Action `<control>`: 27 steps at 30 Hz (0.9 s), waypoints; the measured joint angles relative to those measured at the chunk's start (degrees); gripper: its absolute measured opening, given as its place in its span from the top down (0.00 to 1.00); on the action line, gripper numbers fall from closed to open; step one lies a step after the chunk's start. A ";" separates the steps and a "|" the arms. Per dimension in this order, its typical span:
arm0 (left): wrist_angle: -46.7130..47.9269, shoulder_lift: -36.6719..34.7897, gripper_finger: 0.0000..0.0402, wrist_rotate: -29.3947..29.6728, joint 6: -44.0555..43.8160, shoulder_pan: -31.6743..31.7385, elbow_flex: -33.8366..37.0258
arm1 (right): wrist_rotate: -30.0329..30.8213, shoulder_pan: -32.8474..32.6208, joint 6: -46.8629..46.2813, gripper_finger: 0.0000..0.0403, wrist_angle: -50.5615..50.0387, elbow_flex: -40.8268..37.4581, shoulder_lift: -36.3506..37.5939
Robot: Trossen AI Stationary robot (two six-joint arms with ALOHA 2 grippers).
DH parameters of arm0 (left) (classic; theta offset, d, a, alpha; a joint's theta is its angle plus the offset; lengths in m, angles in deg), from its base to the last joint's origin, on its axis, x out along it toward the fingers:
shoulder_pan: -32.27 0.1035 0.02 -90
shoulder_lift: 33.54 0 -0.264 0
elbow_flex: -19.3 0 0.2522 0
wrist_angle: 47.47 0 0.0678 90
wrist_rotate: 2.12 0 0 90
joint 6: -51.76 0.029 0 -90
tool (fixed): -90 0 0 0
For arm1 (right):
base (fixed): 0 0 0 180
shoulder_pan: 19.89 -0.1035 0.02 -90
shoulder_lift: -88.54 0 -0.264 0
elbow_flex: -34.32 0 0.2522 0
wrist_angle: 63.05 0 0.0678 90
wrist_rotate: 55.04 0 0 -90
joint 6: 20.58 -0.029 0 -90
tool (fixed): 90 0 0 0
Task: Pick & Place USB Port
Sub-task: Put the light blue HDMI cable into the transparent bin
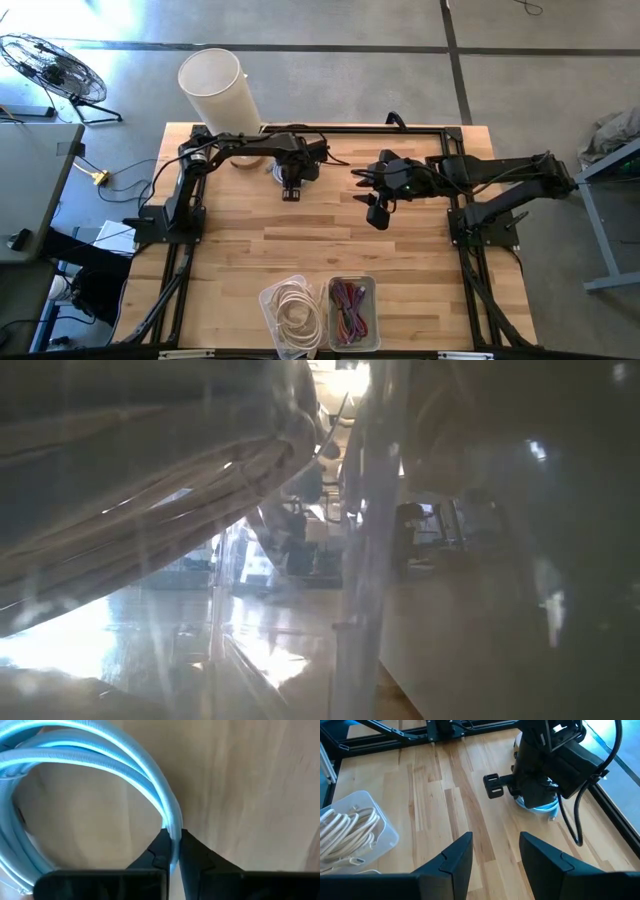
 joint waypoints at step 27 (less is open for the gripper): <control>33.76 -4.98 0.98 13.14 -2.17 -17.06 -26.75 | -3.16 -3.21 -7.20 0.62 -3.89 -0.02 4.00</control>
